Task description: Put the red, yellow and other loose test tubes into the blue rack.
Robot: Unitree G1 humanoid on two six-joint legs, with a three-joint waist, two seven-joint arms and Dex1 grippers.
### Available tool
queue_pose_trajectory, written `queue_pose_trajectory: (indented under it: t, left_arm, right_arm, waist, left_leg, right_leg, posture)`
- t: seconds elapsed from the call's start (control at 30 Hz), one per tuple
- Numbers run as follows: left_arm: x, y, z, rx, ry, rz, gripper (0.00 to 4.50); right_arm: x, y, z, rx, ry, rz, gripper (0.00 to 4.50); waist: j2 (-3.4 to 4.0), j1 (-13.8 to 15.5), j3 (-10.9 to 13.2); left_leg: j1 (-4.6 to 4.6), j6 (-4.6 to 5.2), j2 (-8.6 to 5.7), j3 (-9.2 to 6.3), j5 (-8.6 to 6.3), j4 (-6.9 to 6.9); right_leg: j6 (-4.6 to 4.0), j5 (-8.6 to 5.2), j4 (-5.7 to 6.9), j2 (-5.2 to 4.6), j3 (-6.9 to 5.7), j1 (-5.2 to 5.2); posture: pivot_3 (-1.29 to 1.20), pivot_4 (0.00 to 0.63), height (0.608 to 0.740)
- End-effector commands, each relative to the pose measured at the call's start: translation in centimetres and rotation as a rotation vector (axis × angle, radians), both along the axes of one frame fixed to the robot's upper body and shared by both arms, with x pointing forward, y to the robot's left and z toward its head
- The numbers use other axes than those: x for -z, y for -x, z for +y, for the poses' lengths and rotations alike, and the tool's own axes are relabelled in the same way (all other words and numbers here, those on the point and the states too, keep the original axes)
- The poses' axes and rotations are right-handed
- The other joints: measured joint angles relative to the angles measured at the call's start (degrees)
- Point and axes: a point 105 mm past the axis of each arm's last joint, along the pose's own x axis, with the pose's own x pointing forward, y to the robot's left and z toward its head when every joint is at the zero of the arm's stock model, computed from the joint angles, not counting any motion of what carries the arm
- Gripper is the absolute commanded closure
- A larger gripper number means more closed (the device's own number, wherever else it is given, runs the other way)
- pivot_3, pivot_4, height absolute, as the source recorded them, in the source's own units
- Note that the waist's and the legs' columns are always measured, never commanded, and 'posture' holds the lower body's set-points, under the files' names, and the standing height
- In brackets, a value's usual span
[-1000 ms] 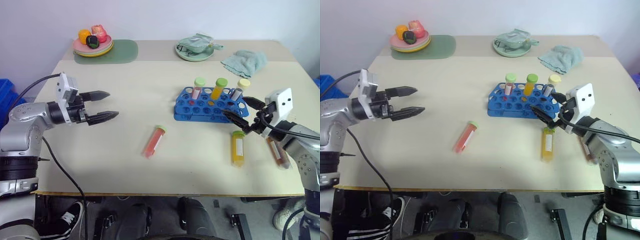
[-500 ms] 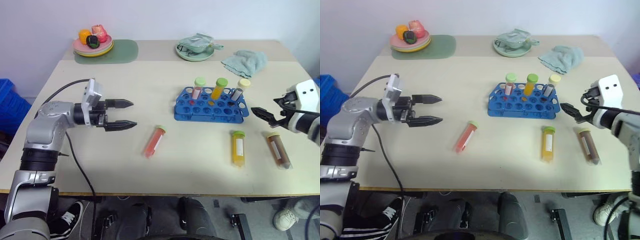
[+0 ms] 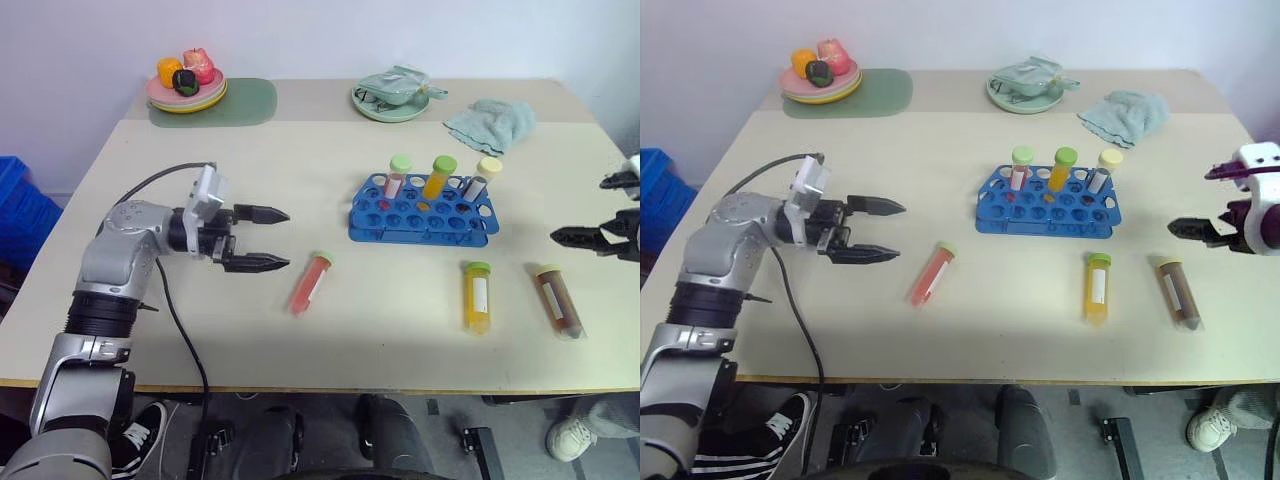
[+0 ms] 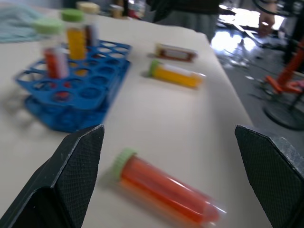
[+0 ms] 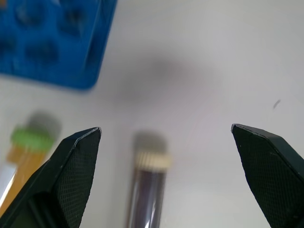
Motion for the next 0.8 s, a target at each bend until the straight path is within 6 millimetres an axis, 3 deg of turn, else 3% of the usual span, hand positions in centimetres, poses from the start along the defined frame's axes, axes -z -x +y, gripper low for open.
queue_pose_trajectory:
  t: [0.03,0.5,0.8]
  left_arm:
    - [-0.6,0.1,-0.4,0.029,-0.008,-0.049,0.04]
    - [-0.5,2.1,-1.3,0.078,0.04,-0.056,0.04]
    - [-0.2,3.1,-1.5,0.09,0.037,-0.048,0.04]
  right_arm:
    - [0.1,0.3,-0.3,0.034,-0.035,0.034,0.0]
    - [3.3,1.0,0.2,-0.023,-0.018,0.196,0.0]
    - [4.1,-0.1,0.4,-0.022,0.022,0.193,0.0]
  waist:
    - [0.01,-0.1,0.0]
    - [0.01,0.0,0.0]
    - [0.02,0.0,0.0]
  left_leg:
    - [0.0,0.0,0.0,0.0,0.0,0.0]
    - [-0.01,-0.01,0.02,-0.01,0.0,-0.01]
    - [0.0,-0.01,0.01,-0.01,0.0,-0.01]
  right_leg:
    - [0.0,0.0,0.0,0.0,0.0,0.0]
    - [0.01,0.0,-0.03,0.0,0.0,-0.01]
    - [0.01,0.0,-0.06,-0.01,0.0,-0.01]
  posture:
    - [0.0,0.15,0.74]
    - [0.0,0.15,0.74]
    - [0.0,0.15,0.74]
